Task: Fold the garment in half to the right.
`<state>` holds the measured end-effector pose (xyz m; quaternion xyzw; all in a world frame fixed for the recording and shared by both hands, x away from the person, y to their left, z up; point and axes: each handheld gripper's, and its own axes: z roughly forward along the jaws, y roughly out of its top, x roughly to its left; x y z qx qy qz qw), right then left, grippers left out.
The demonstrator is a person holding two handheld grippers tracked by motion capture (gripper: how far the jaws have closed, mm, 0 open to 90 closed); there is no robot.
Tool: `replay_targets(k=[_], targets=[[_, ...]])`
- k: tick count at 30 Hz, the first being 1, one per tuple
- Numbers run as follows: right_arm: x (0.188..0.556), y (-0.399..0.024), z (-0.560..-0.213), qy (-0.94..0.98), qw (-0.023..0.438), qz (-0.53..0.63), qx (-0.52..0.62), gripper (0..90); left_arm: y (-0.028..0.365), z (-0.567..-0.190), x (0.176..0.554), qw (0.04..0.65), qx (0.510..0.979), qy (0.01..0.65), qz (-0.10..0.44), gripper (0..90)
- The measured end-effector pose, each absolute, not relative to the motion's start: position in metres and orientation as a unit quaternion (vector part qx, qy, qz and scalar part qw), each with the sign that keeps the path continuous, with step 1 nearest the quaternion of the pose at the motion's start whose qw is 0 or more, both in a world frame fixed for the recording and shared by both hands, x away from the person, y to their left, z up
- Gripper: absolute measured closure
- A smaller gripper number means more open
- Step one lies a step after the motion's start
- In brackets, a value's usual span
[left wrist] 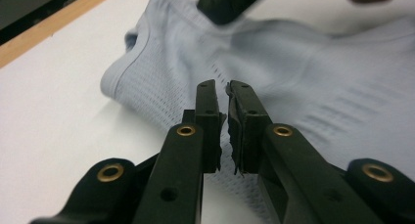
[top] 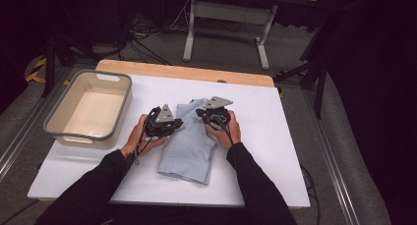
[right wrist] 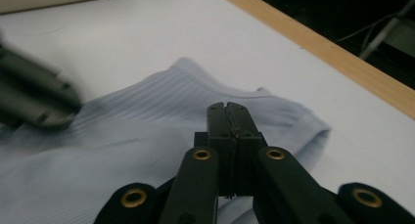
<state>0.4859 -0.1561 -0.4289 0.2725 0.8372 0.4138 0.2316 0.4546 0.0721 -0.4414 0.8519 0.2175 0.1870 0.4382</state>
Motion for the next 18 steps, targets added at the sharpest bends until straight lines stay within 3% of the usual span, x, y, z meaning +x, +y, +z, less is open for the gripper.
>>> replay_targets(k=[12,18], targets=[[0.451,-0.154,-0.447,0.864,0.183,0.404,0.238,89.8,0.062,-0.450,0.441,0.402,0.877,0.182,0.189,85.3],[0.450,-0.157,-0.455,0.867,0.203,0.385,0.243,89.8,0.058,-0.457,0.441,0.386,0.885,0.179,0.188,87.2]])
